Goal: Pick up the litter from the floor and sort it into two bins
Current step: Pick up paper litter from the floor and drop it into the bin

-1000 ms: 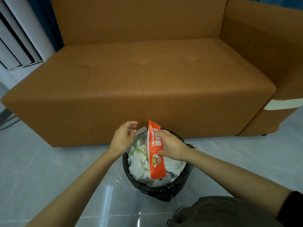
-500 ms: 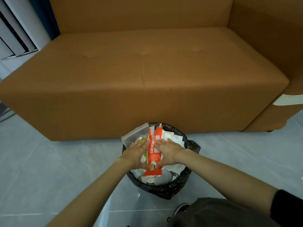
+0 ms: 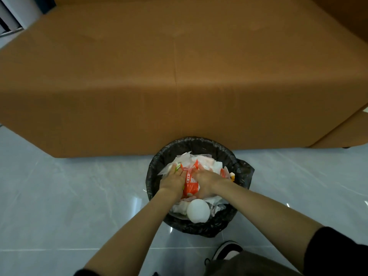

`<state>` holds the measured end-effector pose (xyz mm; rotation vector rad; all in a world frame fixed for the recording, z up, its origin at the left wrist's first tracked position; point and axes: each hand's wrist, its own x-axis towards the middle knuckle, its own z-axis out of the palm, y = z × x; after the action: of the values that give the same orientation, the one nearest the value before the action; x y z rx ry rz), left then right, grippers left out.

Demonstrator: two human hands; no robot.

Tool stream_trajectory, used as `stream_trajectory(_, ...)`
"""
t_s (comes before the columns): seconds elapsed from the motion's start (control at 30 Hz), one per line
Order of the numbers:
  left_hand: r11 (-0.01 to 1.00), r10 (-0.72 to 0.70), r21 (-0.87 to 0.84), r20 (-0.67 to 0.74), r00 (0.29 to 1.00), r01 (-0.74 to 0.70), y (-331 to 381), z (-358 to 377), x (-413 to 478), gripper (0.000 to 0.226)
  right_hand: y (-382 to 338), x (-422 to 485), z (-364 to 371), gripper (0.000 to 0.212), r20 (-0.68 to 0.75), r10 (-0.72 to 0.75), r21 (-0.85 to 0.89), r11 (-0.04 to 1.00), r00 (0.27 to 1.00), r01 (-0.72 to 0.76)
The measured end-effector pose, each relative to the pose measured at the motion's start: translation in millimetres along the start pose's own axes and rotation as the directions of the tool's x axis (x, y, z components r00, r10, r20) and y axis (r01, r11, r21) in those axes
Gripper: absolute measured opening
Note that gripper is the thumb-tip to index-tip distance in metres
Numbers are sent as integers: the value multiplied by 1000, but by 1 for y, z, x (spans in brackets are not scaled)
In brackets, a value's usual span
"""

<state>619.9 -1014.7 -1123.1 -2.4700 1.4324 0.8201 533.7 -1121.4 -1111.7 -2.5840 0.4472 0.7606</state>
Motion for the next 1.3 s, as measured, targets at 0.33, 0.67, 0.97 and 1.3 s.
stream_trajectory(0.33, 995, -54, 89, 35, 998, 51, 6, 1, -5, 93, -2, -12, 4, 92, 22, -18, -108, 994, 1000, 21)
stream_trajectory(0.67, 993, -23, 116, 6, 1000, 22, 22, -38, -50, 90, -7, -54, -40, 59, -57, -36, -290, 957, 998, 17)
stream_trajectory(0.97, 985, 22, 173, -22, 1000, -18, 31, -75, -81, 79, 2, -113, -69, 48, -183, 25, -174, 983, 983, -58)
stream_trajectory(1.3, 981, 128, 160, -109, 986, -109, 80, -131, -103, 61, 34, -192, -104, 42, -247, 145, -99, 980, 958, -174)
